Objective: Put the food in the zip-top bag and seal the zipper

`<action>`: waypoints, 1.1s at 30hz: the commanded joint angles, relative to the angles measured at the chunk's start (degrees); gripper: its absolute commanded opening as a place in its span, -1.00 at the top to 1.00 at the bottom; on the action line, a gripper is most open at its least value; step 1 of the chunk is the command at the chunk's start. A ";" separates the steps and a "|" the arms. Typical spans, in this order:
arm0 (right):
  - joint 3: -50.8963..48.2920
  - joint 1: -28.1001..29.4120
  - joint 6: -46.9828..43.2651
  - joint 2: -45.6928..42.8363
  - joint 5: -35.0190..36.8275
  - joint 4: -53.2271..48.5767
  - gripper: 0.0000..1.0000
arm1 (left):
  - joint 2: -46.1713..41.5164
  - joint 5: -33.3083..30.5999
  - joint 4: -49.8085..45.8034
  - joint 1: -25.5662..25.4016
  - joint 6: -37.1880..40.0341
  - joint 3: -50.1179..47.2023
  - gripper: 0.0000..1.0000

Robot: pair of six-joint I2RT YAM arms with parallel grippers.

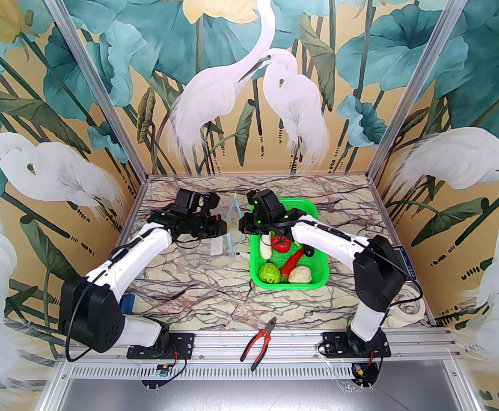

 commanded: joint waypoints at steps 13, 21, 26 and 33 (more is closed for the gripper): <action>11.33 -0.72 -9.09 9.25 13.08 -15.31 0.90 | -3.31 -13.21 -13.17 4.19 7.97 3.61 1.00; 11.17 -1.32 -9.95 9.08 10.31 -13.90 0.81 | -2.12 -9.65 -4.19 4.18 3.51 -0.55 1.00; 11.11 -1.32 -9.69 8.27 7.17 -11.56 0.60 | 0.62 -7.91 -1.42 4.12 2.84 1.58 1.00; 10.47 -1.32 -9.36 3.75 6.13 -9.60 0.13 | 4.02 -5.44 -0.85 4.04 2.75 5.59 1.00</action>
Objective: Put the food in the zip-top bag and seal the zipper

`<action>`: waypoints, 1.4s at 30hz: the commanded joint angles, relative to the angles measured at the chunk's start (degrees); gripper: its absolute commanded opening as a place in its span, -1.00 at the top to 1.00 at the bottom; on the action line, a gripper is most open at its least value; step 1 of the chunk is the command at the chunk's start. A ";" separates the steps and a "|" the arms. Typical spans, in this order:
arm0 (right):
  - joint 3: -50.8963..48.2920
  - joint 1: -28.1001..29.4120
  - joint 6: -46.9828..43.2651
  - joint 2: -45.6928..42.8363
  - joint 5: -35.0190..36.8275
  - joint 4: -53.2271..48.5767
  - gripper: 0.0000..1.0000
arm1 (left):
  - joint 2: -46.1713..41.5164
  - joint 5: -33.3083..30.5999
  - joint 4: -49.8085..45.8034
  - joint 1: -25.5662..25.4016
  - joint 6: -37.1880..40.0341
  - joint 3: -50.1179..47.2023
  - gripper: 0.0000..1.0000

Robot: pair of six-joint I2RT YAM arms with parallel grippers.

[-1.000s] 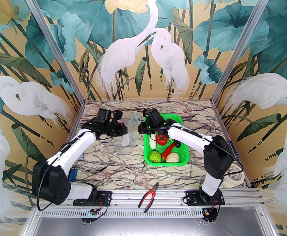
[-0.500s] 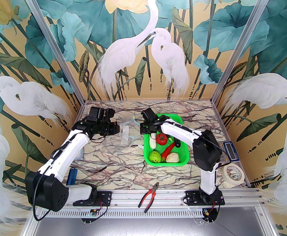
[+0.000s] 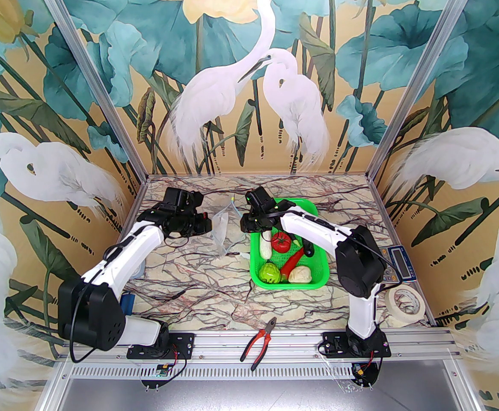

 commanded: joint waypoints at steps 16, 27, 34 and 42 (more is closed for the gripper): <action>-7.34 -4.99 4.12 -11.93 16.86 -14.33 -0.57 | 2.83 3.69 1.68 -0.54 0.46 4.17 1.00; -13.52 -5.94 9.04 -8.19 12.59 -12.45 -0.76 | 3.92 4.74 0.93 -0.55 1.03 4.92 1.00; -15.38 -6.27 9.95 -5.60 11.12 -10.05 -0.79 | 3.89 4.83 1.01 -0.55 1.06 4.72 1.00; -15.28 -7.34 9.97 -2.52 11.24 -7.82 -0.76 | 3.84 4.92 0.92 -0.60 1.01 4.72 1.00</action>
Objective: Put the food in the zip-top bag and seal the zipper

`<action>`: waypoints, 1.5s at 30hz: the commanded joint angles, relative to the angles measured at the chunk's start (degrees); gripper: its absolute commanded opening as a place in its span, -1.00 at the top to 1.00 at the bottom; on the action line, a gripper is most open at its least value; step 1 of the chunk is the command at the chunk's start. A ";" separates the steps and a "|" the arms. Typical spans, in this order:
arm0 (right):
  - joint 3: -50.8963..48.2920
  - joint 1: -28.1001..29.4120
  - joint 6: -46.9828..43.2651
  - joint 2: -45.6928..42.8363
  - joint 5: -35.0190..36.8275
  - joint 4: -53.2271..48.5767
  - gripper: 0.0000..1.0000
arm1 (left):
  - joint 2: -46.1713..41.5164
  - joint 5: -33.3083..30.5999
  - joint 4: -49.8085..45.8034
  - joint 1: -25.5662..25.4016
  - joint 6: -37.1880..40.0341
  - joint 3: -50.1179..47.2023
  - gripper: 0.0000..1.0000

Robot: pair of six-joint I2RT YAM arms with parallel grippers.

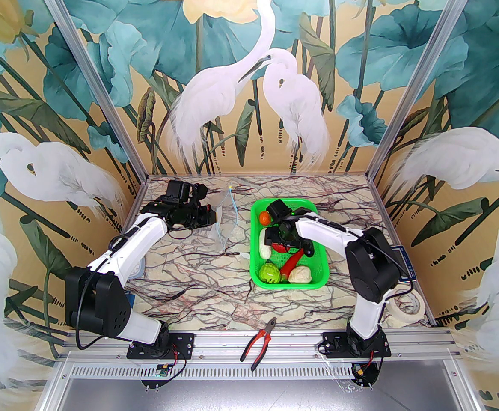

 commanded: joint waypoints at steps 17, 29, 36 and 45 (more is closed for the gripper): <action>-0.75 -1.33 -0.65 -7.91 0.37 0.99 0.02 | 2.02 2.16 -1.18 -0.56 1.06 2.36 1.00; 4.18 2.71 -1.64 -16.27 -17.72 20.76 0.00 | 5.59 3.50 -2.15 -3.50 0.70 6.47 1.00; 6.48 4.88 3.38 -9.75 -27.03 32.31 0.01 | 5.54 6.27 -1.97 -3.59 -0.30 8.01 1.00; 8.27 5.10 4.07 -4.60 -27.32 33.18 0.00 | 4.24 12.04 0.37 -3.50 -3.12 8.05 1.00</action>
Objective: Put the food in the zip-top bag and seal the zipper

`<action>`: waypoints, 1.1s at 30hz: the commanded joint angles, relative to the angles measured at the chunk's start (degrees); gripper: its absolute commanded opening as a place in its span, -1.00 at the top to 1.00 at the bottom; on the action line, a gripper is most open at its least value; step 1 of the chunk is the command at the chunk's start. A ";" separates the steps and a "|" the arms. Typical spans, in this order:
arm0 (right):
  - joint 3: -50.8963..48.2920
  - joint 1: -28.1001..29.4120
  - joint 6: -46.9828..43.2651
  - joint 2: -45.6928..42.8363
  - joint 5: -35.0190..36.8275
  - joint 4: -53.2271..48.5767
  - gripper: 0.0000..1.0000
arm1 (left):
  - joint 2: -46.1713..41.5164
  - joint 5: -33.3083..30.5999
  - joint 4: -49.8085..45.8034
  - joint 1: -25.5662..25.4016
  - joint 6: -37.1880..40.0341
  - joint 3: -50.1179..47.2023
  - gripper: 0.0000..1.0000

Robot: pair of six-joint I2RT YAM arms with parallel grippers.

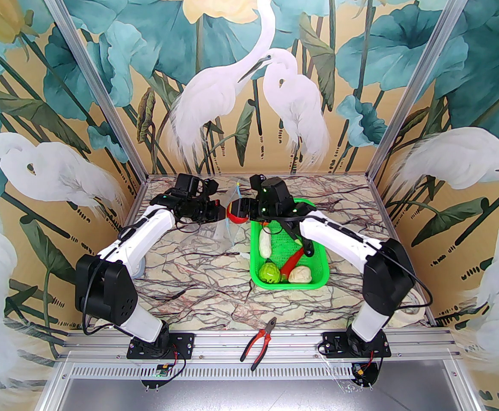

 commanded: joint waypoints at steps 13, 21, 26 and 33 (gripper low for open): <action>7.87 0.74 -3.53 5.65 3.96 -10.75 -0.01 | -4.71 12.52 2.98 0.81 -5.07 1.44 1.00; 17.81 1.07 -9.43 9.42 9.37 -26.54 -0.21 | -6.93 14.67 4.76 2.30 -6.81 -1.80 1.00; 18.41 1.15 -9.70 9.08 8.62 -27.90 -0.58 | -7.78 17.13 8.48 3.61 -9.11 -6.16 1.00; 17.50 1.18 -9.97 7.83 8.41 -27.96 -0.63 | -7.37 19.42 13.10 4.10 -11.53 -9.79 1.00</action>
